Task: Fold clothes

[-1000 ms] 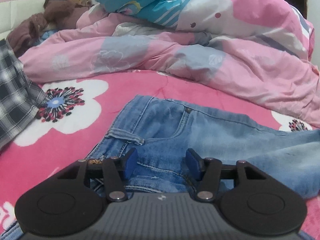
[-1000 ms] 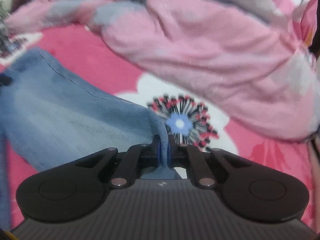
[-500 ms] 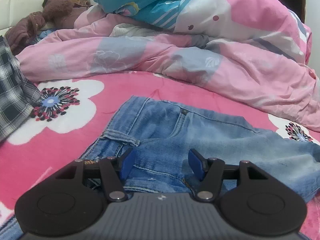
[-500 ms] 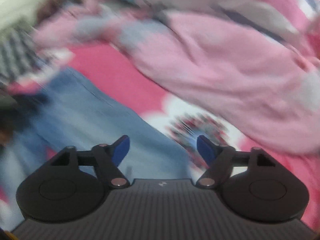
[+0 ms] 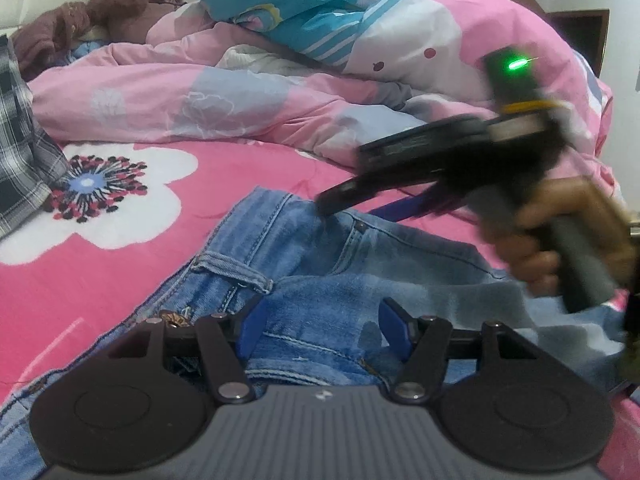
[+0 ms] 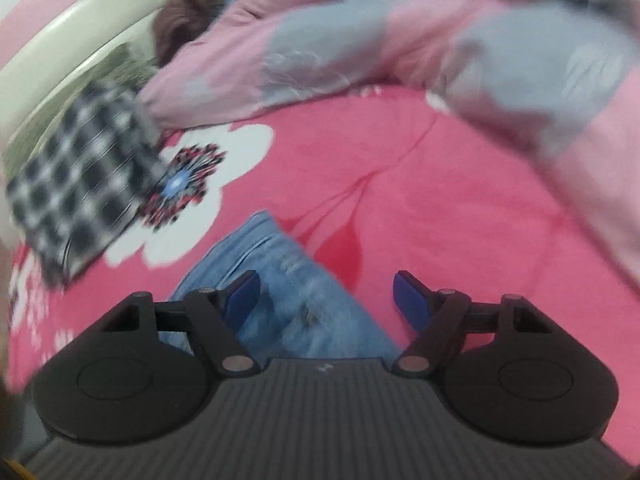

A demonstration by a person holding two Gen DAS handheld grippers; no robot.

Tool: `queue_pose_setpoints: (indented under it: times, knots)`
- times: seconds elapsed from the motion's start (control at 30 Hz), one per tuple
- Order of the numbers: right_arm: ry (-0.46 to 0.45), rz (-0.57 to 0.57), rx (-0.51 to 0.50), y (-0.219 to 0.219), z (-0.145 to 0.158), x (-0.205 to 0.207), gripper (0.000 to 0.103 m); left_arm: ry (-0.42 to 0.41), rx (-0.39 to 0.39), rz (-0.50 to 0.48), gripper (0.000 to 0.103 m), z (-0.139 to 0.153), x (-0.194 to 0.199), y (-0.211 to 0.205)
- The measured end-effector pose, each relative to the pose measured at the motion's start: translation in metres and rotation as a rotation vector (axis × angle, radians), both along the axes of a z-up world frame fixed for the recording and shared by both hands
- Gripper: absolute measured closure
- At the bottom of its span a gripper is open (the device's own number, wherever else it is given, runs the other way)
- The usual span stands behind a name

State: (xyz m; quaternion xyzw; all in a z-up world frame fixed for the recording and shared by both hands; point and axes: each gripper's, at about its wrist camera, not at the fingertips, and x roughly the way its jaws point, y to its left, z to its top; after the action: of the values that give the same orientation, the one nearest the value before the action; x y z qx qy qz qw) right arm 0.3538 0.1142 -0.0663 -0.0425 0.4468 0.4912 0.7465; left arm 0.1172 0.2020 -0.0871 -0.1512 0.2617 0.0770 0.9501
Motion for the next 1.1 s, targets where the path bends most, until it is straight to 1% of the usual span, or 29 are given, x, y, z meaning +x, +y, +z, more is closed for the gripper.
queue_pose_setpoints:
  times: [0.03,0.07,0.1,0.13,0.17,0.2,0.23,0.27,0.33,0.43,0.5,0.53,0.57,0.63,0.67,0.7,0.8,0.83,0.93,0.97,1.03,1.1]
  knots:
    - [0.023,0.003,-0.001,0.005,-0.006,0.003,0.036,-0.004,-0.008,-0.001,0.04,0.0,-0.001,0.001]
    - [0.011,0.02,-0.004,0.008,-0.006,0.001,0.044,-0.008,-0.014,0.001,0.04,0.0,-0.001,0.002]
    - [-0.001,0.038,-0.008,0.011,-0.007,-0.001,0.065,-0.012,-0.018,0.01,0.04,0.0,-0.002,0.003]
    - [-0.005,0.062,-0.008,0.013,-0.007,-0.004,0.08,-0.015,-0.022,0.018,0.041,0.0,-0.002,0.005]
    - [-0.011,0.086,-0.003,0.014,-0.004,-0.009,0.089,-0.019,-0.026,0.027,0.042,0.001,-0.003,0.006]
    - [-0.044,0.097,-0.001,0.015,0.0,-0.014,0.09,-0.023,-0.03,0.036,0.045,0.001,-0.003,0.007]
    - [-0.077,0.107,0.001,0.017,0.004,-0.018,0.09,-0.027,-0.033,0.045,0.046,0.001,-0.004,0.008]
    - [-0.103,0.11,0.009,0.017,0.008,-0.022,0.09,-0.03,-0.037,0.054,0.05,0.002,-0.005,0.01]
    - [-0.13,0.095,0.038,0.018,0.014,-0.023,0.09,-0.038,-0.045,0.072,0.053,0.002,-0.006,0.012]
    - [-0.184,0.092,0.004,0.031,0.004,-0.026,0.09,-0.046,-0.058,0.088,0.054,0.002,-0.006,0.016]
    - [-0.215,0.087,-0.024,0.037,-0.01,-0.027,0.089,-0.047,-0.065,0.085,0.054,0.0,-0.005,0.018]
    - [-0.221,0.078,-0.025,0.039,-0.017,-0.027,0.089,-0.047,-0.068,0.084,0.054,0.0,-0.004,0.019]
    - [-0.208,0.06,-0.01,0.038,-0.02,-0.025,0.089,-0.047,-0.071,0.083,0.054,-0.001,-0.004,0.02]
    - [-0.169,0.016,0.011,0.029,-0.012,-0.02,0.085,-0.049,-0.077,0.08,0.054,-0.001,-0.003,0.021]
    - [-0.149,-0.01,0.021,0.023,-0.006,-0.018,0.075,-0.049,-0.077,0.078,0.054,-0.002,-0.003,0.021]
    - [-0.144,-0.046,0.034,0.012,0.001,-0.016,0.068,-0.049,-0.077,0.077,0.053,-0.002,-0.003,0.021]
    - [-0.201,-0.213,0.09,-0.041,0.037,-0.015,0.062,-0.053,-0.083,0.074,0.053,-0.002,-0.004,0.022]
    - [-0.21,-0.268,0.111,-0.062,0.049,-0.014,0.062,-0.052,-0.082,0.073,0.053,-0.003,-0.004,0.021]
    - [-0.176,-0.405,0.181,-0.135,0.081,-0.016,0.062,-0.051,-0.077,0.07,0.051,-0.003,-0.003,0.02]
    - [-0.163,-0.432,0.197,-0.156,0.088,-0.021,0.062,-0.051,-0.078,0.068,0.05,-0.002,-0.003,0.02]
    - [-0.139,-0.455,0.203,-0.183,0.098,-0.037,0.062,-0.047,-0.073,0.073,0.05,0.0,-0.003,0.019]
    - [-0.143,-0.444,0.169,-0.188,0.102,-0.055,0.062,-0.046,-0.052,0.086,0.05,0.008,-0.009,0.015]
